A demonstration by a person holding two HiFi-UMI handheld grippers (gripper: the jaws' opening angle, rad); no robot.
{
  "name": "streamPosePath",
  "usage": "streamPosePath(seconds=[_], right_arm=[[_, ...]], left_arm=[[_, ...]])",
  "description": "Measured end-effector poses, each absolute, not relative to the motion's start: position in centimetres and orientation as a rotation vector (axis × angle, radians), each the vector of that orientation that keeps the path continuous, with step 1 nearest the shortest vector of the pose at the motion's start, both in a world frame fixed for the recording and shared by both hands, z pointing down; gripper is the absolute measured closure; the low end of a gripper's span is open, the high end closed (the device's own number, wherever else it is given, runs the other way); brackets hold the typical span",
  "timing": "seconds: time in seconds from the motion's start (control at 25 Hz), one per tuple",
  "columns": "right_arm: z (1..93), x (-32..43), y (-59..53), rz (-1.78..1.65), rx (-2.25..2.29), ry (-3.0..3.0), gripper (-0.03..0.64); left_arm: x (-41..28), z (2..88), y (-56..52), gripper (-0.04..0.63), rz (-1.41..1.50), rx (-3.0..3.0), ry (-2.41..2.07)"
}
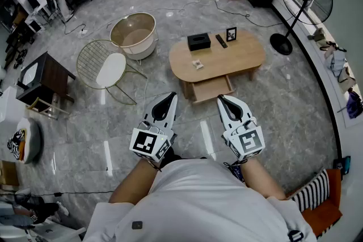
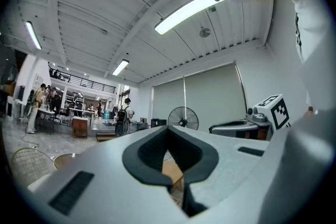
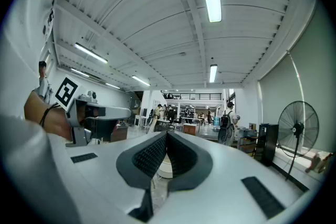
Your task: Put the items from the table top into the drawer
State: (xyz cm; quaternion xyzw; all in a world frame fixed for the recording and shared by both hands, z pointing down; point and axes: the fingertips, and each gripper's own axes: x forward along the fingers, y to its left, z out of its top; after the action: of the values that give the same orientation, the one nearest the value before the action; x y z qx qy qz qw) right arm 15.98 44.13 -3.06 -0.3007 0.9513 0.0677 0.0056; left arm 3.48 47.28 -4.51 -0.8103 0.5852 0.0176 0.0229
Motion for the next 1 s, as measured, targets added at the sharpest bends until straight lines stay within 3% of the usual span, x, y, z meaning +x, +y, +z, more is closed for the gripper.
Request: streamPosePath(seconds=[1.0], right_arm=[[-1.0, 17.1, 42.6, 0.123, -0.963, 3.004, 0.591]], left_arm=[[4.9, -3.3, 45.1, 0.586, 0.043, -2.58, 1.744]])
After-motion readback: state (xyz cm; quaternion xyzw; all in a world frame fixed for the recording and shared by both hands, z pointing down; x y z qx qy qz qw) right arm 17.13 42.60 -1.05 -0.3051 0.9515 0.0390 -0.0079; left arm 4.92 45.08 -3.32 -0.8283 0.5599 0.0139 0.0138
